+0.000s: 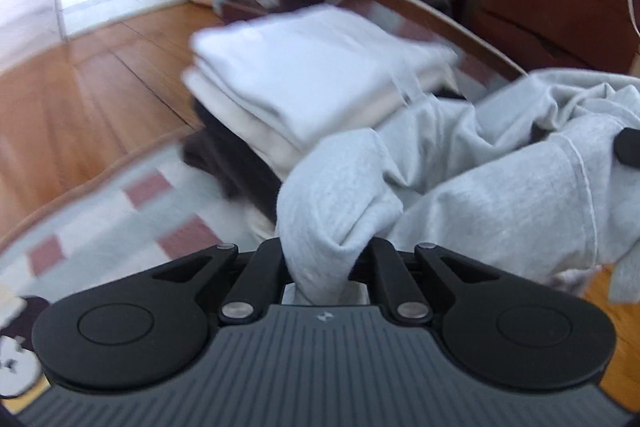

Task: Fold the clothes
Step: 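Lift the grey sweatshirt off the chair with both grippers and carry it toward the rug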

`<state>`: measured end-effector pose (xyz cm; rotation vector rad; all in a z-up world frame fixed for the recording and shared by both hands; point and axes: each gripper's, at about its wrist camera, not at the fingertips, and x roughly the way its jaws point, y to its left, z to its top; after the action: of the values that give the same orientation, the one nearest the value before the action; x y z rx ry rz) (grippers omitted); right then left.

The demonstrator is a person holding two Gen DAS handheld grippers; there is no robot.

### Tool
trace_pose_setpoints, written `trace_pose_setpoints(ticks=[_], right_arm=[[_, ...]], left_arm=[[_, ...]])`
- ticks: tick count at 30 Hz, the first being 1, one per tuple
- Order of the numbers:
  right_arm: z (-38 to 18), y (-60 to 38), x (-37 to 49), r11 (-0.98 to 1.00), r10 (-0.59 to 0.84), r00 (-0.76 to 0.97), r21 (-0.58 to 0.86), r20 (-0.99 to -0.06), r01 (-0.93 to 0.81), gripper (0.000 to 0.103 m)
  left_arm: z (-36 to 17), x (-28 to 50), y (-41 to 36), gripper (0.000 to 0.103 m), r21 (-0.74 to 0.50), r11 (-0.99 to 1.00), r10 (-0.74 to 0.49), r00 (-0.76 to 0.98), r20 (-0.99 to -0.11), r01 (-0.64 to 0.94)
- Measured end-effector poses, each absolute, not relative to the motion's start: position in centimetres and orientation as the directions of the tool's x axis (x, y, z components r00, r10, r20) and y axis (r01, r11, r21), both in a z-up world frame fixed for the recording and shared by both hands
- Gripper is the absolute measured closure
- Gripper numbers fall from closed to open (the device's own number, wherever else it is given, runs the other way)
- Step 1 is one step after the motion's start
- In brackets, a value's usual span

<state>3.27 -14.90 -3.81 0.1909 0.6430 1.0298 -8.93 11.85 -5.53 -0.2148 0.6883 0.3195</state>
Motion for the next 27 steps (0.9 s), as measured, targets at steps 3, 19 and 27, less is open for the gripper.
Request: trace_pose_setpoints(ticks=[3,19,27], right_arm=[[-1.5,-12.1,3.7,0.494,0.852,0.32,0.433,-0.415,-0.754,0.088],[13.1,-1.6,0.9,0.373,0.883,0.305,0.138,-0.357,-0.918,0.089],[16.8,4.1,-0.2,0.279,0.891,0.197,0.152,-0.409,-0.948,0.089]], left_arm=[[-3.7,-8.2,13.9,0.099,-0.003,0.922,0.295,0.708,-0.641,-0.387],[14.7,-11.8,19.8,0.099,0.333,0.779,0.626,0.627,-0.463,-0.532],[20.4,-19.6,22.7,0.099,0.303,0.683,0.724,0.558,-0.407,-0.665]])
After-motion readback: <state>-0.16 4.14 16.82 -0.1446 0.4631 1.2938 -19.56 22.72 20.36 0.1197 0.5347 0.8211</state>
